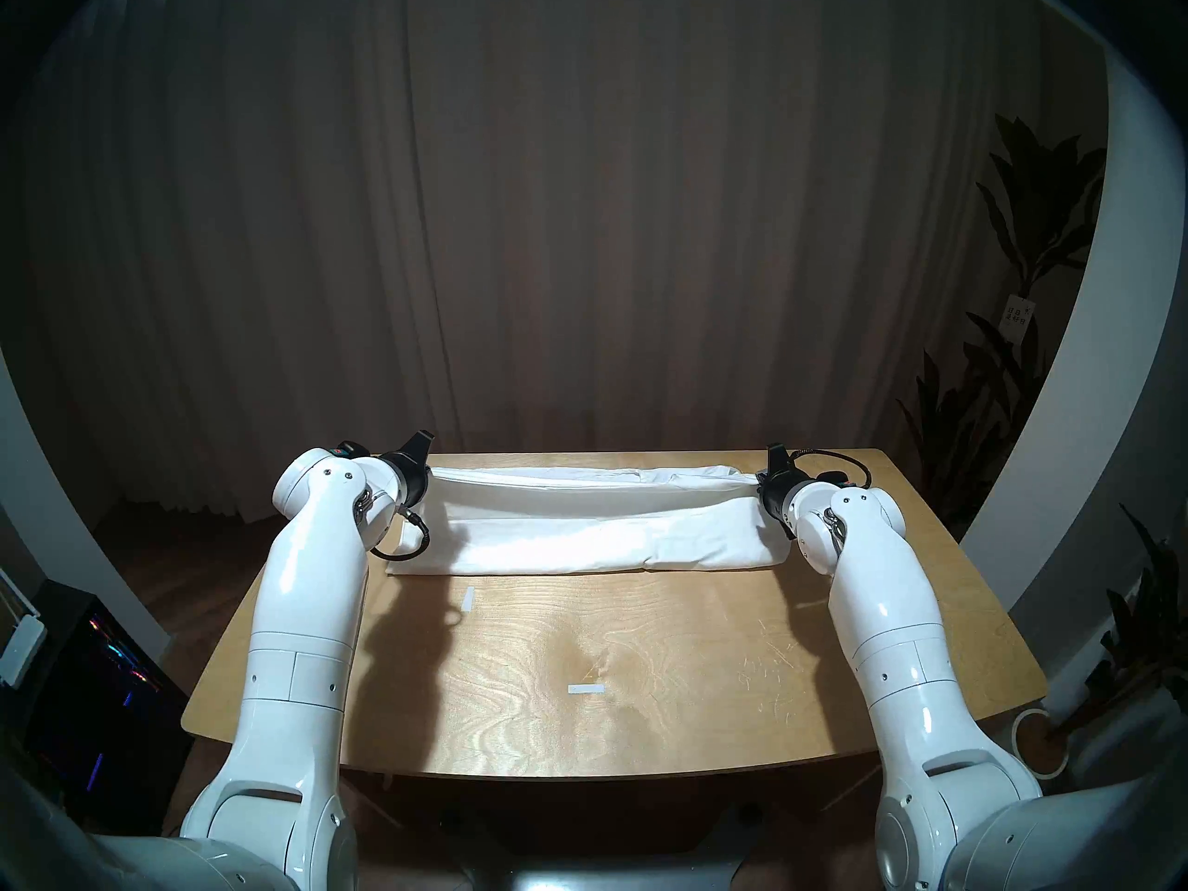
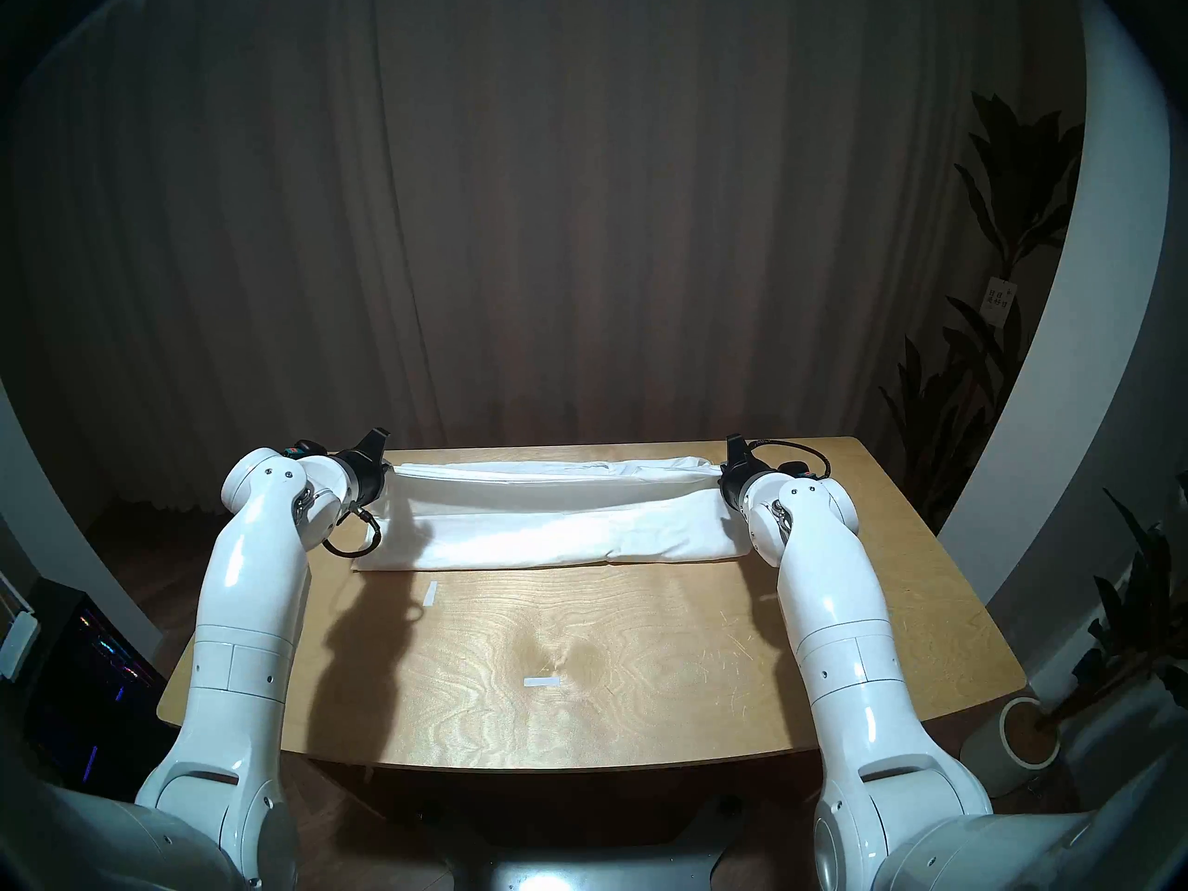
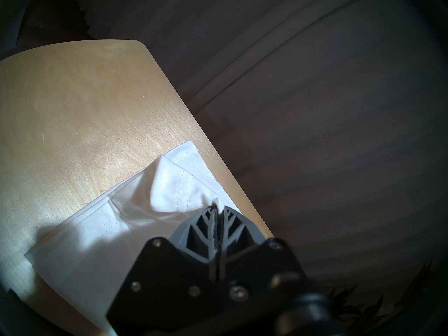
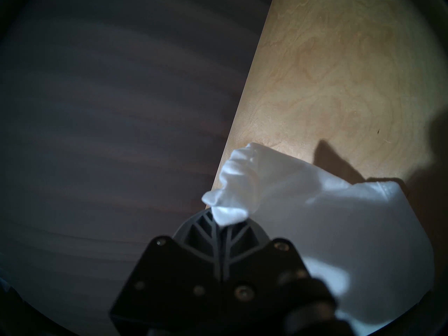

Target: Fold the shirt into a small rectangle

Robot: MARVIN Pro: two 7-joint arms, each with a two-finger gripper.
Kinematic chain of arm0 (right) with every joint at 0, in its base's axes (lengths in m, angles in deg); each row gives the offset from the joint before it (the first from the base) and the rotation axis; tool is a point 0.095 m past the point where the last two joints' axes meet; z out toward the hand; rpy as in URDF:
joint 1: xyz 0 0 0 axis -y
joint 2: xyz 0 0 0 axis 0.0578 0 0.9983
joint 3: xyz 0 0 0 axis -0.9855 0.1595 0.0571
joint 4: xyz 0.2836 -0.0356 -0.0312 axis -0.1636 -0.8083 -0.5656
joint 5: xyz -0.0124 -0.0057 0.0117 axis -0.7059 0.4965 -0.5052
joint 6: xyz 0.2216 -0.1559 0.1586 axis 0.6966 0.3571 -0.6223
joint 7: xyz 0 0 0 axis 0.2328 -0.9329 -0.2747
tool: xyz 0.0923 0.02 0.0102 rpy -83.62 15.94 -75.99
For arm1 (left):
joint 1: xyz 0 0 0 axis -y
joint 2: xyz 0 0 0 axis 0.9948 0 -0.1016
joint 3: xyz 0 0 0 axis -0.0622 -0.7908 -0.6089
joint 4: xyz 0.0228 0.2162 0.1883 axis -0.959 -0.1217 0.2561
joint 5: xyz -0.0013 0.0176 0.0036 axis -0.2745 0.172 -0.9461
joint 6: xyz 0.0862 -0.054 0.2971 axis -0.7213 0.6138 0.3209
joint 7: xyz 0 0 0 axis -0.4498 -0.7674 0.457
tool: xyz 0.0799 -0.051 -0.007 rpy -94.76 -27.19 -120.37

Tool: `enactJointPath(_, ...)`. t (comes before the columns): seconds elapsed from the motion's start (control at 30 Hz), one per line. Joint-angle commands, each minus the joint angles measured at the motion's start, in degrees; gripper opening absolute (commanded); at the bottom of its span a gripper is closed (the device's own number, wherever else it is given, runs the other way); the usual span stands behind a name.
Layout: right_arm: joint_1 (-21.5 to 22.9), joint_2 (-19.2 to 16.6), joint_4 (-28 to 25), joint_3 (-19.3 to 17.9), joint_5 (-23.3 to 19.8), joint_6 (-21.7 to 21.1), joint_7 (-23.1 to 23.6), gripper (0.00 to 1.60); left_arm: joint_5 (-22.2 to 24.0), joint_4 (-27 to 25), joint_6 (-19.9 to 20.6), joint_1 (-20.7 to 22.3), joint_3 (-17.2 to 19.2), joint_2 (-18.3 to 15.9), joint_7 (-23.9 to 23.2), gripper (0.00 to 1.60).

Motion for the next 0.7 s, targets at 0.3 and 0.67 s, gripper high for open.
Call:
enactJointPath(0.3,8.2,0.3,4.8,1.4,1.3,1.3,0.4,0.00,-1.8,8.2,-1.4,10.2,-2.4,-0.2,-0.4,0.00)
enactJointPath(0.67,11.3,0.5,8.3,2.5,2.0,2.0,0.4,0.00,-2.8,14.2,-2.1,14.7,-4.0,0.0,-0.4,0.00)
